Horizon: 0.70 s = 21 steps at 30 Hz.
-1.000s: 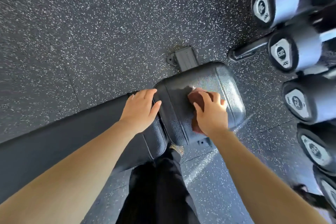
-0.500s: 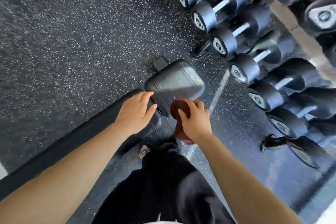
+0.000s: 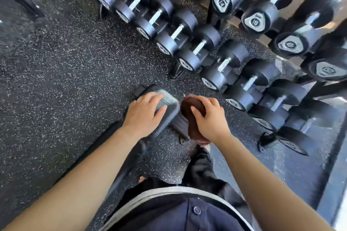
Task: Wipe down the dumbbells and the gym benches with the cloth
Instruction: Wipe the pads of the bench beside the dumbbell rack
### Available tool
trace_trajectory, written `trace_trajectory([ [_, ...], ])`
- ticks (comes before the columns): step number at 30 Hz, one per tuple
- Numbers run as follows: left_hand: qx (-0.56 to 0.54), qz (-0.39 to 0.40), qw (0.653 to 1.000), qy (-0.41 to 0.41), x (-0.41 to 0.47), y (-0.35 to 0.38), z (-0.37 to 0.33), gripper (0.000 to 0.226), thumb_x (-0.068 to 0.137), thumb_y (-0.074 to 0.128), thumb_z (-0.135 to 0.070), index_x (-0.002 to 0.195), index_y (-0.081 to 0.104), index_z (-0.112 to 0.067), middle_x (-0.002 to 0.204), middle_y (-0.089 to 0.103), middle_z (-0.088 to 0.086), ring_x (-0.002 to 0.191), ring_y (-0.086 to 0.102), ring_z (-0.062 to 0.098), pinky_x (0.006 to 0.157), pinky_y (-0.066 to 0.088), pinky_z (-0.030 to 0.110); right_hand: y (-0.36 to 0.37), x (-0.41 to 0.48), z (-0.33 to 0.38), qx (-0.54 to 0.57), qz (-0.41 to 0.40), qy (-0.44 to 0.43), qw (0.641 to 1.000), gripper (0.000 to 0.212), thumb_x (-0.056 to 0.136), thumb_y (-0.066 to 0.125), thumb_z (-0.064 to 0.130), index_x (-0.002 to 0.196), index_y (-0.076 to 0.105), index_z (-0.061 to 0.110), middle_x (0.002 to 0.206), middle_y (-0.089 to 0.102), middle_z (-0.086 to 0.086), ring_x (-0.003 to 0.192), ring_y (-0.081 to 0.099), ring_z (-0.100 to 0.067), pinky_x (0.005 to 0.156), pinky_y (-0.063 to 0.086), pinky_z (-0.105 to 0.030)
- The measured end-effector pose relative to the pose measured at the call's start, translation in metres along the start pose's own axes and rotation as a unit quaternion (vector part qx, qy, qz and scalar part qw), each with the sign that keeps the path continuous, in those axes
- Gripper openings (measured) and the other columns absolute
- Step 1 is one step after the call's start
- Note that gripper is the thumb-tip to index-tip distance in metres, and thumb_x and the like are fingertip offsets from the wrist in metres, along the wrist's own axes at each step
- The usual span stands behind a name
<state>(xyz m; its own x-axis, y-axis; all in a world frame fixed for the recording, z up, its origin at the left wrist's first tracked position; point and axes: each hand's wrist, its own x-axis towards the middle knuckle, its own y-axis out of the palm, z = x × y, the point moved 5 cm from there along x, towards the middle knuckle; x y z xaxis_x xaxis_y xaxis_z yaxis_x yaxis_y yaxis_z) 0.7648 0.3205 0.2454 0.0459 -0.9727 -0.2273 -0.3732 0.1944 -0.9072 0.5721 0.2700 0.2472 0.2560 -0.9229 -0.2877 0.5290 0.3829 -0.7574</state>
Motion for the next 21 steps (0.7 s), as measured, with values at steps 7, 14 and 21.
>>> trace_trajectory([
  [7, 0.043, -0.058, 0.997, -0.001, 0.104, -0.026, -0.110, 0.057, 0.090, 0.017, -0.053, 0.137, 0.037, -0.027, 0.141, 0.043, -0.001, 0.125, 0.044, 0.022, 0.101, 0.038, 0.046, -0.124, 0.073, -0.050, 0.015, -0.038, -0.063, 0.997, 0.036, 0.093, 0.051, 0.036, 0.130, 0.049, 0.037, 0.127, 0.047, -0.004, 0.113, 0.045, -0.037, 0.103, 0.031, -0.040],
  [14, 0.045, -0.092, 0.995, -0.020, 0.168, -0.047, -0.163, 0.054, 0.091, 0.020, -0.052, 0.135, 0.040, -0.028, 0.138, 0.044, -0.003, 0.123, 0.045, 0.021, 0.101, 0.037, 0.048, -0.194, 0.129, -0.065, 0.034, -0.058, -0.107, 0.992, 0.036, 0.093, 0.052, 0.035, 0.130, 0.050, 0.034, 0.127, 0.049, -0.005, 0.114, 0.046, -0.036, 0.103, 0.035, -0.043],
  [21, 0.030, -0.127, 0.987, -0.095, 0.196, -0.072, -0.132, 0.051, 0.093, 0.024, -0.050, 0.135, 0.041, -0.027, 0.137, 0.046, -0.002, 0.122, 0.046, 0.023, 0.100, 0.038, 0.050, -0.202, 0.191, -0.026, 0.040, -0.015, -0.172, 0.984, 0.037, 0.093, 0.052, 0.032, 0.130, 0.052, 0.028, 0.125, 0.050, -0.007, 0.113, 0.049, -0.033, 0.105, 0.034, -0.045],
])
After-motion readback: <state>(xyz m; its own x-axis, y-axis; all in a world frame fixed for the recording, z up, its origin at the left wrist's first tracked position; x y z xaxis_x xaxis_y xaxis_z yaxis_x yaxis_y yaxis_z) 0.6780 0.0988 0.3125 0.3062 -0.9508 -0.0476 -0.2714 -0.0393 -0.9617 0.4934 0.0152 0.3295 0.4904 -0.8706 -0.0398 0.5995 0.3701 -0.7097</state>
